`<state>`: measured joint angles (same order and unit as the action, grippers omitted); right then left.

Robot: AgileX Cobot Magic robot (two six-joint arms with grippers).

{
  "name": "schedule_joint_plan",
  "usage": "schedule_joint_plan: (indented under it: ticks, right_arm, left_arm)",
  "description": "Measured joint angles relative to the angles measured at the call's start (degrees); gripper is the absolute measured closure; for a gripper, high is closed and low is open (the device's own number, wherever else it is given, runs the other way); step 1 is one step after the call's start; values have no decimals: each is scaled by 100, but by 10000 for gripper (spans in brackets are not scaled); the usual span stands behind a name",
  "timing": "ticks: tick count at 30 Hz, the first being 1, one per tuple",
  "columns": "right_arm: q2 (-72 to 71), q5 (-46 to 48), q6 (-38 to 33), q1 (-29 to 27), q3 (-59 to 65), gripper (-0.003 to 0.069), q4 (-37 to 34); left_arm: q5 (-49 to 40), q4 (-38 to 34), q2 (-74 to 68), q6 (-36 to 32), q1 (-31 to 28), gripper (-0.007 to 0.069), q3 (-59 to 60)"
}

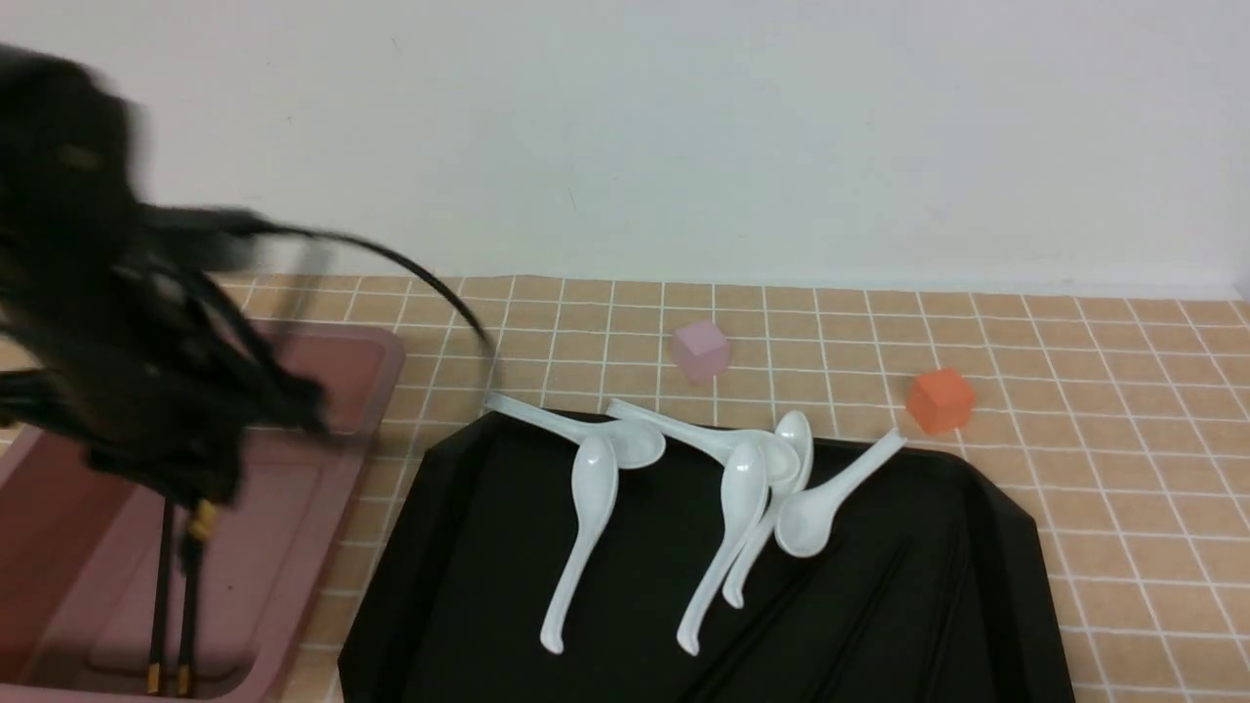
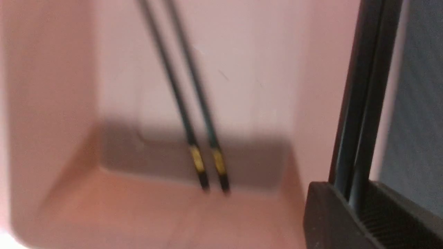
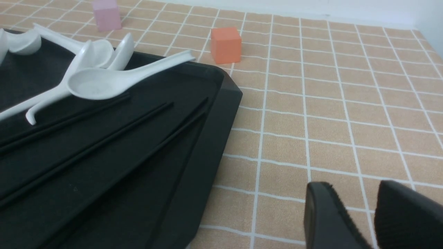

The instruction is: On brown tablecloth take chopsticks from black tray and put them in box.

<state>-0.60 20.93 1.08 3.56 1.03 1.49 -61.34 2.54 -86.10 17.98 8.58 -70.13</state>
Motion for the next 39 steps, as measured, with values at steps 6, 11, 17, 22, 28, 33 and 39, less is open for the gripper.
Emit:
schedule_joint_plan:
  ticks: [6,11,17,22,28,33,39]
  right_arm:
    - [0,0,0,0,0,419,0]
    - [0,0,0,0,0,419,0]
    - [0,0,0,0,0,419,0]
    - [0,0,0,0,0,419,0]
    - [0,0,0,0,0,419,0]
    - [0,0,0,0,0,419,0]
    - [0,0,0,0,0,419,0]
  left_arm:
    - [488,-324,-455,-6,-786,515,0]
    - [568,-349,-960,-6,-802,515,0]
    - [644,-396,-1253,87,-802,482,0]
    - [171,-455,-1226,87,-802,396,0]
    - [-549,-500,-930,82,-802,367,0]
    - [-806,-671,-302,-100,-802,437,5]
    - [-873,-895,845,-458,-802,563,11]
